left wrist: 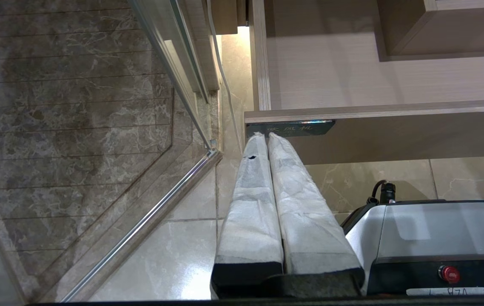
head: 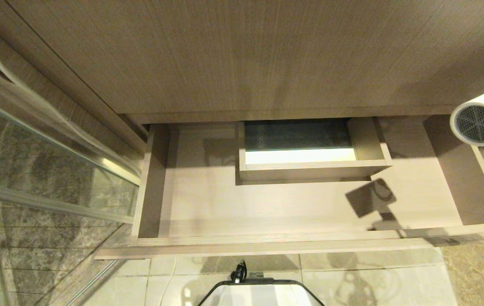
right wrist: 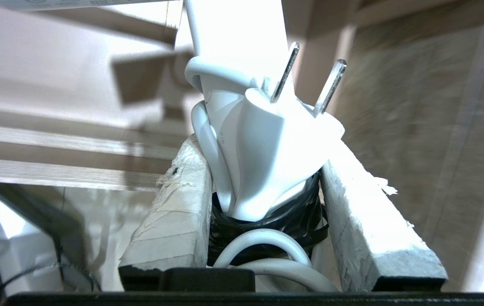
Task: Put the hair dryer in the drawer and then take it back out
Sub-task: Take the hairdryer out
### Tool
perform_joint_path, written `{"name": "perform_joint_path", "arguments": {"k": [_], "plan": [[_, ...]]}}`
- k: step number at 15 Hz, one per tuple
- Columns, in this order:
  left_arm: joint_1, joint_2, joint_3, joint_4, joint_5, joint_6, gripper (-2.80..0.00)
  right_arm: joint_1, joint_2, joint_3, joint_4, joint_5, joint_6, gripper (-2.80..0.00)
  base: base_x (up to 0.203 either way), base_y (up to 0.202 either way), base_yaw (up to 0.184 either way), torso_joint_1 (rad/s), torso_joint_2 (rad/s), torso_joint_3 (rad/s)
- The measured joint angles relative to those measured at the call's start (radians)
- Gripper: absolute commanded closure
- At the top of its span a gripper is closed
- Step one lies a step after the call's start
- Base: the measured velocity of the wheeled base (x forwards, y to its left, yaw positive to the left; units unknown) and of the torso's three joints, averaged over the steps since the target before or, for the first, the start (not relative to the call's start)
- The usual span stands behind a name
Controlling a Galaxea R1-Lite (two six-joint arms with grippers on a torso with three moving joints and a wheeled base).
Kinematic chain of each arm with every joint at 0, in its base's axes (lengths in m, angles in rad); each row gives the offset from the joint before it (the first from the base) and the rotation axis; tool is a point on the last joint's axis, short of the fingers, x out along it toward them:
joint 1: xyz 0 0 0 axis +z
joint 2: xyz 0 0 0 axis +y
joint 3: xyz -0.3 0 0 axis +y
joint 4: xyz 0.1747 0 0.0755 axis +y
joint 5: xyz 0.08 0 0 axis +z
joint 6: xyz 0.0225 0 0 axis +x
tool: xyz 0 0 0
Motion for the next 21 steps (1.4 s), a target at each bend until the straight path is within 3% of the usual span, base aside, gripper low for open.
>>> {"name": "perform_joint_path", "arguments": {"k": [5,15,21], "plan": [[0.000,0.000,0.000,0.000,0.000,0.000,0.00,0.003,-0.231,-0.021,0.125,0.001,0.000,0.00,0.000,0.000,0.000,0.000,0.00,0.000],[0.000,0.000,0.000,0.000,0.000,0.000,0.00,0.001,-0.405,-0.138,0.148,-0.003,0.012,0.00,0.000,0.000,0.000,0.000,0.00,0.000],[0.000,0.000,0.000,0.000,0.000,0.000,0.00,0.001,-0.510,-0.142,0.142,0.000,0.014,0.00,0.000,0.000,0.000,0.000,0.00,0.000]]}}
